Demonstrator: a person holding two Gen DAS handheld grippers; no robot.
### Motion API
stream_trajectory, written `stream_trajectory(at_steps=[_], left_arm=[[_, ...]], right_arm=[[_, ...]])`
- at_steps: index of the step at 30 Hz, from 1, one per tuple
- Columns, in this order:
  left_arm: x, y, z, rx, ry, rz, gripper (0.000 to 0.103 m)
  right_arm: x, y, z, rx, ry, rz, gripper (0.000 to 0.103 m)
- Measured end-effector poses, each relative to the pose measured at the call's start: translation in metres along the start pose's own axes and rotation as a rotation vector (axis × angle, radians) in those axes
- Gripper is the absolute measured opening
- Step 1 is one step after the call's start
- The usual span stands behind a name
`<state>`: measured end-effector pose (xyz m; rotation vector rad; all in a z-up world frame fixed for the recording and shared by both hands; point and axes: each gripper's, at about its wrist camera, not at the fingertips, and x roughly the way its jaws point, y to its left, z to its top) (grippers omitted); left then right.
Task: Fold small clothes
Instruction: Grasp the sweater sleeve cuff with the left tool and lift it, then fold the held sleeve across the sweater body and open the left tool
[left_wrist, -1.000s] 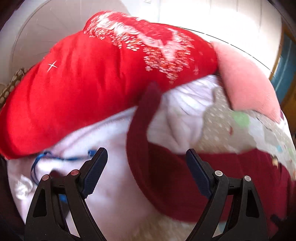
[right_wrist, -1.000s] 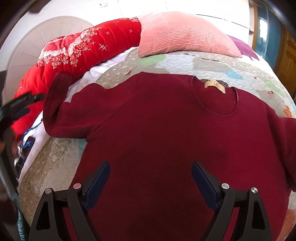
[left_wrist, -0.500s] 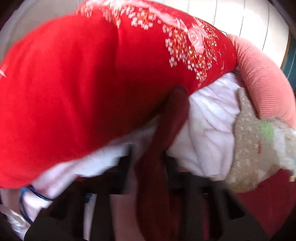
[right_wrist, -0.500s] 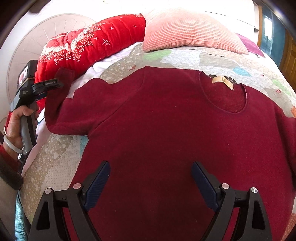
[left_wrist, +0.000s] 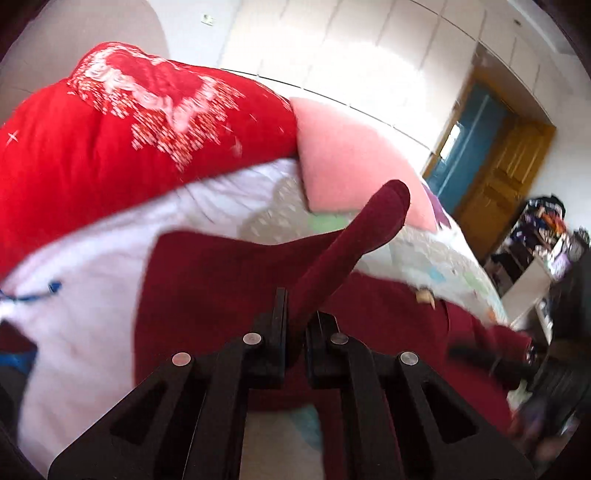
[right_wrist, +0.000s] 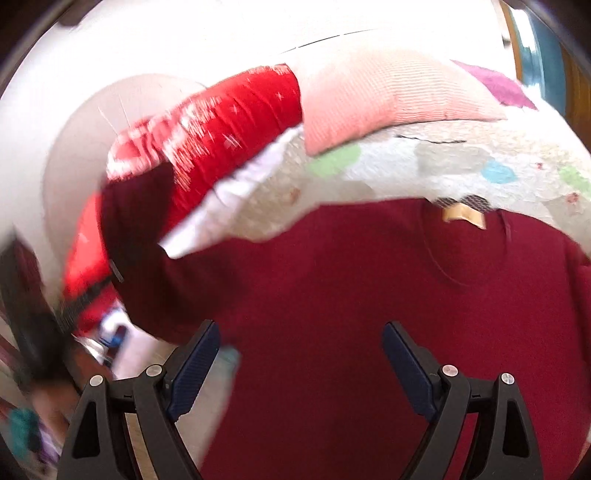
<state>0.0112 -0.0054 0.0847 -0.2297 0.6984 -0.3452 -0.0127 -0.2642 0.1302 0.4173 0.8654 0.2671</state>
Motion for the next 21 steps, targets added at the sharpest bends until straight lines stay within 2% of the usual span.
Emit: stream_trajectory(at_steps=[2, 5, 8, 10, 15, 18, 19, 20, 21], left_arm=[[0.005, -0.008, -0.015, 0.01, 0.014, -0.001, 0.006], [0.019, -0.019, -0.027, 0.037, 0.042, -0.006, 0.006], [0.025, -0.026, -0.033, 0.084, 0.043, 0.009, 0.006], [0.027, -0.025, -0.036, 0.099, 0.043, 0.013, 0.006], [0.031, -0.029, -0.042, 0.129, 0.049, 0.02, 0.006], [0.028, -0.031, -0.044, 0.134, 0.047, 0.016, 0.006], [0.028, -0.031, -0.044, 0.134, 0.047, 0.016, 0.006], [0.028, -0.031, -0.043, 0.135, 0.048, 0.017, 0.006], [0.028, -0.032, -0.043, 0.138, 0.048, 0.02, 0.006]], right_arm=[[-0.008, -0.002, 0.01, 0.069, -0.043, 0.082, 0.088], [-0.009, -0.003, 0.015, 0.125, -0.076, 0.139, 0.094], [0.009, -0.002, 0.018, 0.192, -0.011, 0.215, 0.094], [0.017, -0.007, 0.021, 0.253, 0.002, 0.272, 0.094], [0.041, -0.004, 0.027, 0.34, 0.047, 0.311, 0.094], [0.054, 0.004, 0.031, 0.328, 0.067, 0.317, 0.094], [0.058, 0.009, 0.032, 0.298, 0.076, 0.306, 0.089], [0.062, 0.016, 0.032, 0.259, 0.083, 0.291, 0.071], [0.065, 0.026, 0.032, 0.204, 0.085, 0.268, 0.058]])
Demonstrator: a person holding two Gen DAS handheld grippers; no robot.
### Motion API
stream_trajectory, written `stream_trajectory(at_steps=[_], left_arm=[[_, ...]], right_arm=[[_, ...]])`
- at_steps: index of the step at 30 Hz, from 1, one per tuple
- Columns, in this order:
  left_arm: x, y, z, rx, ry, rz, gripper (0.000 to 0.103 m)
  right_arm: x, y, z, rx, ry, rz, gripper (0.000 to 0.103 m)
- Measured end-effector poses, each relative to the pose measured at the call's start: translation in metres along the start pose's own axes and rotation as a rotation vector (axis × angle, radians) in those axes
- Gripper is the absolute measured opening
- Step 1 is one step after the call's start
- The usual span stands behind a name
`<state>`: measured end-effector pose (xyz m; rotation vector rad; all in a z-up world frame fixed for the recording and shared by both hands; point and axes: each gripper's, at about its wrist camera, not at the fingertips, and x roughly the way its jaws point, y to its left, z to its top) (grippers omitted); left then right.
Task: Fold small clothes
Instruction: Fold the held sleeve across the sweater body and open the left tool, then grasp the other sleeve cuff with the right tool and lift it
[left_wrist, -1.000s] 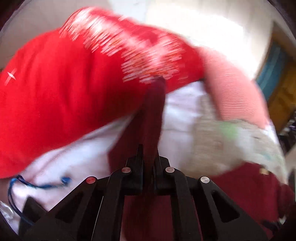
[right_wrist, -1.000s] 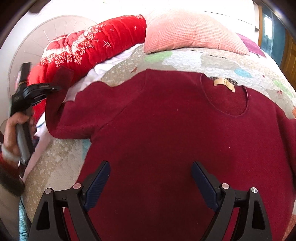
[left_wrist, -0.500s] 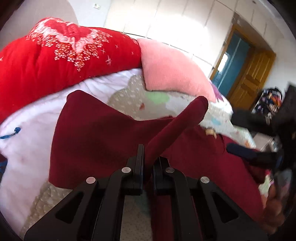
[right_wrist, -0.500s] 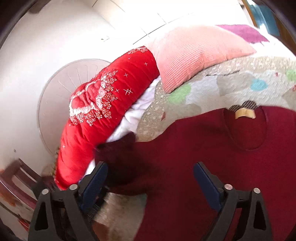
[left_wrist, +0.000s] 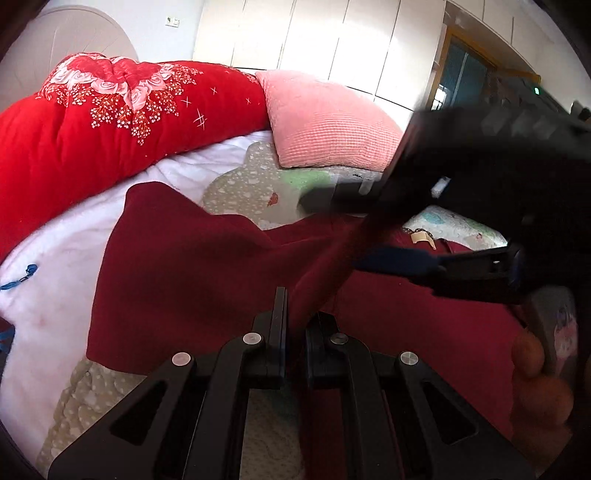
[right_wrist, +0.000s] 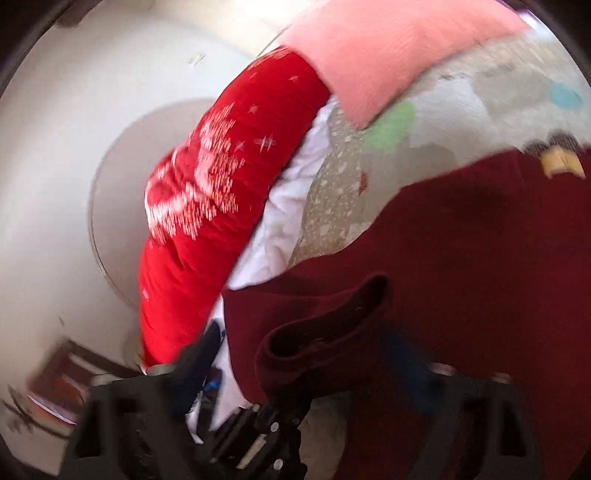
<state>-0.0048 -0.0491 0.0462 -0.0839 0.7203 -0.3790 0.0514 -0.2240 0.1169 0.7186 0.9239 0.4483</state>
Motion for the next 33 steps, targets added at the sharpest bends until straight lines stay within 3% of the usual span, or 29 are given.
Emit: stream_trajectory(at_steps=[1, 2, 5, 9, 12, 15, 20, 33], left_arm=[[0.0, -0.001, 0.0, 0.004, 0.002, 0.002, 0.006], [-0.001, -0.001, 0.0, 0.008, 0.007, -0.002, 0.006], [-0.013, -0.006, 0.002, 0.029, 0.015, -0.048, 0.014], [-0.044, -0.01, 0.011, 0.043, -0.053, -0.072, 0.031], [-0.053, -0.003, 0.013, 0.009, -0.082, -0.043, 0.032], [-0.042, 0.003, 0.013, -0.01, -0.05, -0.003, 0.032], [-0.023, 0.004, 0.005, -0.007, -0.003, 0.049, 0.032], [-0.007, -0.023, 0.018, 0.074, -0.001, 0.054, 0.032]], right_arm=[[0.004, 0.004, -0.002, -0.031, 0.003, -0.015, 0.041], [0.006, 0.004, -0.004, -0.053, 0.0, -0.022, 0.031], [-0.004, 0.002, -0.004, -0.085, -0.064, -0.061, 0.016], [-0.042, 0.0, 0.0, -0.152, -0.16, -0.135, 0.013], [-0.08, 0.003, 0.003, -0.221, -0.248, -0.224, 0.013], [-0.116, -0.007, 0.007, -0.228, -0.308, -0.291, 0.013], [-0.152, -0.044, 0.01, -0.186, -0.341, -0.387, 0.013], [-0.204, -0.113, 0.002, -0.118, -0.394, -0.57, 0.012]])
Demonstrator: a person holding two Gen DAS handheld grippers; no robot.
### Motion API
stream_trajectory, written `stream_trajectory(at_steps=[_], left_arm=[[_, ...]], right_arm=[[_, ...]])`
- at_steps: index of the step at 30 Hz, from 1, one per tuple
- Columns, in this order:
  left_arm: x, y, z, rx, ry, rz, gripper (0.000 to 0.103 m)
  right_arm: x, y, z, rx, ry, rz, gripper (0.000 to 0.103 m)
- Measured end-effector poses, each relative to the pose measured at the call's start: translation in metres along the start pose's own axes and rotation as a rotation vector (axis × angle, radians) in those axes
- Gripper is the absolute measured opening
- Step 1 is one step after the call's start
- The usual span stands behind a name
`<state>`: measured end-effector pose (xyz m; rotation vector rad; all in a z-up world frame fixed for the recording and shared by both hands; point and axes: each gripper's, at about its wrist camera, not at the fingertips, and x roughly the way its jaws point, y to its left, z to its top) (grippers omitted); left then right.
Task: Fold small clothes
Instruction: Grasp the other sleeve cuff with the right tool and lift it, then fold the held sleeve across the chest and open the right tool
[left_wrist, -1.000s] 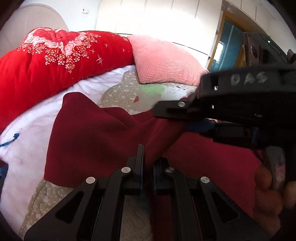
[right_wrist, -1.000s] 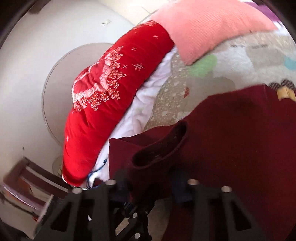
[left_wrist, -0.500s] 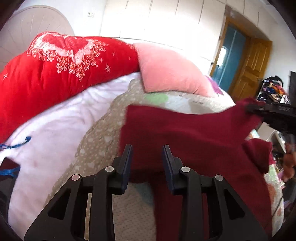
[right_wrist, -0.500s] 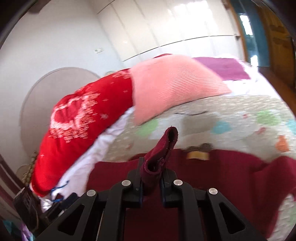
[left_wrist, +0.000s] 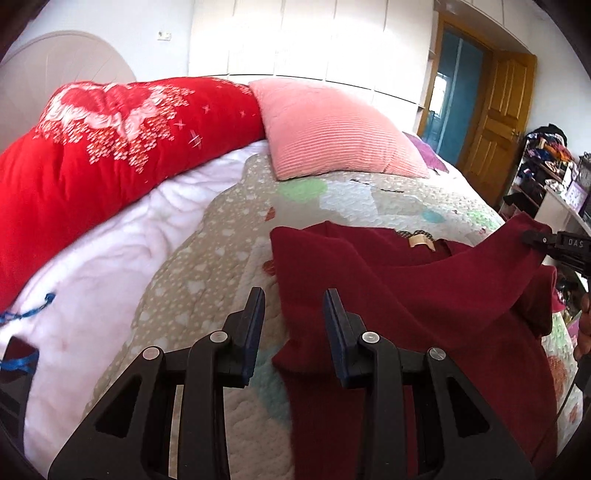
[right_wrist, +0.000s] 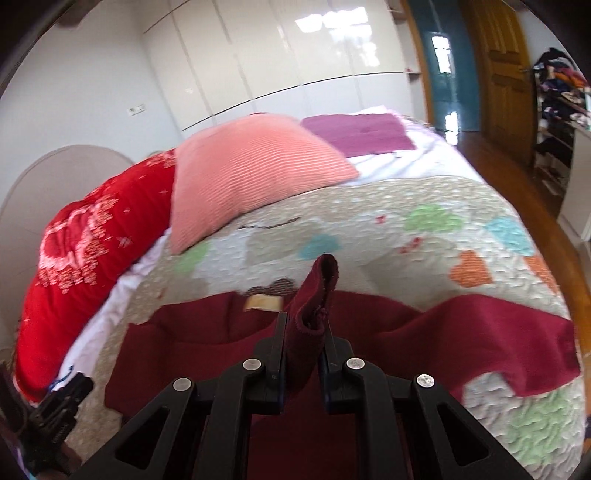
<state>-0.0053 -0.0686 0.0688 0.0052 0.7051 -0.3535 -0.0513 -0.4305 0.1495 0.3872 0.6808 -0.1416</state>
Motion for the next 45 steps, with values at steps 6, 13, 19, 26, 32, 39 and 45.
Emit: stream_trajectory(at_steps=[6, 13, 19, 26, 32, 39, 45], left_arm=[[0.029, -0.01, -0.014, 0.035, 0.091, 0.017, 0.032], [0.041, -0.003, -0.022, 0.011, 0.152, 0.013, 0.032], [0.024, -0.006, -0.008, 0.019, 0.096, 0.02, 0.032], [0.049, -0.017, 0.021, 0.035, 0.111, 0.046, 0.032], [0.103, -0.009, 0.017, 0.027, 0.227, 0.127, 0.032], [0.091, 0.004, 0.014, -0.045, 0.233, 0.087, 0.036], [0.056, -0.01, -0.004, -0.03, 0.2, 0.045, 0.036]], right_arm=[[0.018, -0.031, -0.011, 0.041, 0.054, -0.053, 0.012], [0.034, -0.054, -0.023, 0.034, 0.181, -0.197, 0.018], [-0.005, -0.048, -0.02, 0.045, 0.117, -0.171, 0.025], [0.023, 0.007, -0.017, -0.102, 0.164, -0.009, 0.025], [0.071, -0.015, -0.028, -0.05, 0.24, -0.116, 0.025], [0.048, -0.029, -0.037, -0.012, 0.248, -0.011, 0.025], [0.054, -0.016, -0.069, -0.142, 0.297, -0.084, 0.026]])
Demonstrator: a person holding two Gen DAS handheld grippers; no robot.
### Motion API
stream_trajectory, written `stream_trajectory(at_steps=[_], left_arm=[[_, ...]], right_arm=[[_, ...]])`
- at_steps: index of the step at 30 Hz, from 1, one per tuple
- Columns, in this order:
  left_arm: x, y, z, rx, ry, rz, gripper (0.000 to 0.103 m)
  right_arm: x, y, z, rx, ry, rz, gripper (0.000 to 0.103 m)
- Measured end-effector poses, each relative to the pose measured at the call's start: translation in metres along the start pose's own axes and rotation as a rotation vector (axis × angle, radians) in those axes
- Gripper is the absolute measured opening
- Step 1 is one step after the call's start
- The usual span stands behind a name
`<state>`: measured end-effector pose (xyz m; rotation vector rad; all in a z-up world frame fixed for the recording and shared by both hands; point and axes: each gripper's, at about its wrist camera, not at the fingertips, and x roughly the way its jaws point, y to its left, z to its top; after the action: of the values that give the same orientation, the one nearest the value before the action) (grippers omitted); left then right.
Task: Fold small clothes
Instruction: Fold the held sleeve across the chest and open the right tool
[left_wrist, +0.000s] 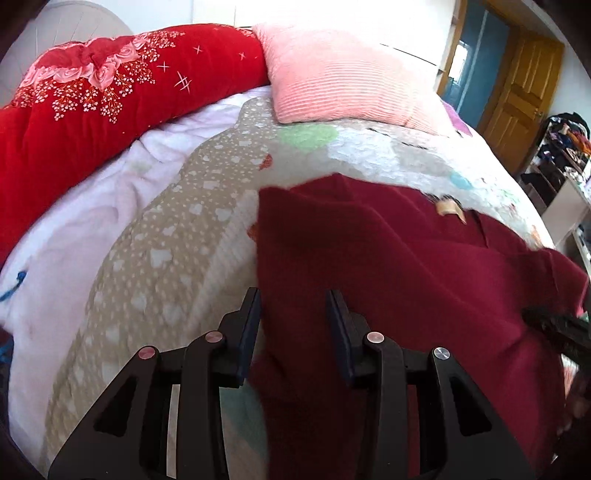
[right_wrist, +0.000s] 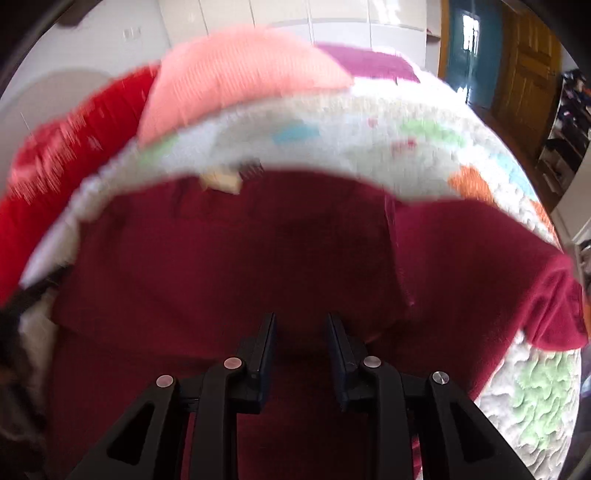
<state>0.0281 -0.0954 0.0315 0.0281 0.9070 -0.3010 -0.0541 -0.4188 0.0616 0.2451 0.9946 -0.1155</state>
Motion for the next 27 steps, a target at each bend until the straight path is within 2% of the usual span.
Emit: stream_trajectory(at_steps=[5, 7, 10, 13, 16, 19, 22, 27], left_arm=[[-0.001, -0.017, -0.013, 0.081, 0.015, 0.054, 0.036], [-0.011, -0.016, -0.009, 0.049, 0.02, 0.025, 0.036], [-0.031, -0.022, -0.006, 0.043, -0.024, -0.006, 0.036], [-0.046, -0.036, -0.006, 0.065, -0.051, -0.043, 0.036], [-0.048, -0.05, -0.009, 0.089, -0.045, -0.069, 0.036], [-0.043, -0.06, -0.012, 0.11, -0.03, -0.084, 0.036], [-0.037, -0.068, -0.016, 0.128, -0.012, -0.082, 0.036], [-0.031, -0.068, -0.016, 0.128, 0.0, -0.084, 0.036]], right_arm=[[-0.014, 0.003, -0.001, -0.006, -0.001, -0.006, 0.026], [-0.026, 0.002, -0.004, -0.007, -0.006, 0.011, 0.026], [-0.048, -0.012, -0.007, 0.039, -0.036, 0.038, 0.032], [-0.067, -0.042, -0.006, 0.134, -0.054, 0.083, 0.035], [-0.082, -0.074, -0.007, 0.223, -0.069, 0.087, 0.036], [-0.09, -0.111, -0.005, 0.325, -0.078, 0.038, 0.041], [-0.093, -0.145, -0.001, 0.387, -0.09, -0.01, 0.042], [-0.079, -0.213, 0.004, 0.496, -0.055, -0.16, 0.044]])
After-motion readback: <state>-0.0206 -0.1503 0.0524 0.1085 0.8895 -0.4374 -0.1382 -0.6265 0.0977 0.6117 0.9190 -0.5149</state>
